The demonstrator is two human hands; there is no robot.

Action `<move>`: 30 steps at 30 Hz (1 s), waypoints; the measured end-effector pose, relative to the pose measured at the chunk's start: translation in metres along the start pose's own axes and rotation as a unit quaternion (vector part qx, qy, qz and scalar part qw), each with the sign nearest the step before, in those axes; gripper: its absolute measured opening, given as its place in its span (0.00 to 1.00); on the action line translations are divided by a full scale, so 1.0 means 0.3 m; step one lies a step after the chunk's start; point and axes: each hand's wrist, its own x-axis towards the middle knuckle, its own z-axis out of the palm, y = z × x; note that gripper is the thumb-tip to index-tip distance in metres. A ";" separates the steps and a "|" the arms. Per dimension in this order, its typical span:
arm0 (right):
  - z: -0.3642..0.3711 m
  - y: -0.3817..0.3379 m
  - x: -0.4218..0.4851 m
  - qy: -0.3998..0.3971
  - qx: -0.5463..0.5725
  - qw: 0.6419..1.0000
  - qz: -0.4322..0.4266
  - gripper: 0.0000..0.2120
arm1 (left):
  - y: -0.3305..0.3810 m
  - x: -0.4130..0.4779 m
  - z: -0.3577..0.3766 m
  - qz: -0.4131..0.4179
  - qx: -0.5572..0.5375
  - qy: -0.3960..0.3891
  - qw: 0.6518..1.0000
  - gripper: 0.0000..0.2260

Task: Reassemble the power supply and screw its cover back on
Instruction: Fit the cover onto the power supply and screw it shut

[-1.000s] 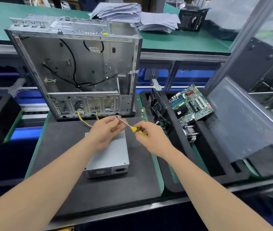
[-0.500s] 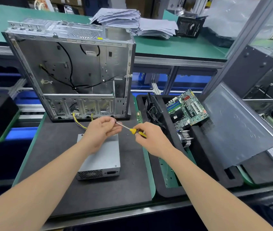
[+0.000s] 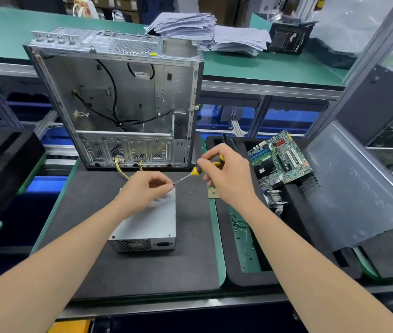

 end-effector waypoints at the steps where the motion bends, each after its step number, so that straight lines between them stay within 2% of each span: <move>1: 0.008 -0.016 0.000 -0.013 -0.017 1.000 -0.020 0.03 | -0.001 -0.009 -0.006 0.006 0.028 -0.006 1.000 0.02; 5: 0.028 -0.071 -0.001 -0.095 -0.114 0.986 -0.081 0.05 | -0.020 -0.062 -0.028 0.081 0.098 -0.066 0.990 0.07; 8: 0.045 -0.097 -0.020 -0.184 -0.154 0.966 -0.099 0.04 | -0.038 -0.097 -0.028 0.133 0.177 -0.130 0.967 0.05; 10: 0.065 -0.105 -0.039 -0.220 -0.177 0.953 -0.108 0.04 | -0.057 -0.116 -0.024 0.130 0.207 -0.140 0.959 0.04; 13: 0.086 -0.115 -0.059 -0.258 -0.215 0.935 -0.114 0.04 | -0.080 -0.147 -0.022 0.129 0.234 -0.145 0.953 0.08; 17: 0.101 -0.127 -0.080 -0.290 -0.246 0.915 -0.136 0.03 | -0.093 -0.172 -0.011 0.125 0.252 -0.134 0.950 0.15; 21: 0.100 -0.139 -0.095 -0.296 -0.251 0.910 -0.147 0.02 | -0.092 -0.183 -0.001 0.108 0.246 -0.125 0.955 0.21; 28: 0.096 -0.146 -0.116 -0.308 -0.261 0.899 -0.168 0.02 | -0.086 -0.190 0.003 0.094 0.234 -0.124 0.960 0.20; 30: 0.092 -0.151 -0.119 -0.329 -0.269 0.887 -0.180 0.02 | -0.082 -0.196 0.004 0.096 0.232 -0.121 0.960 0.18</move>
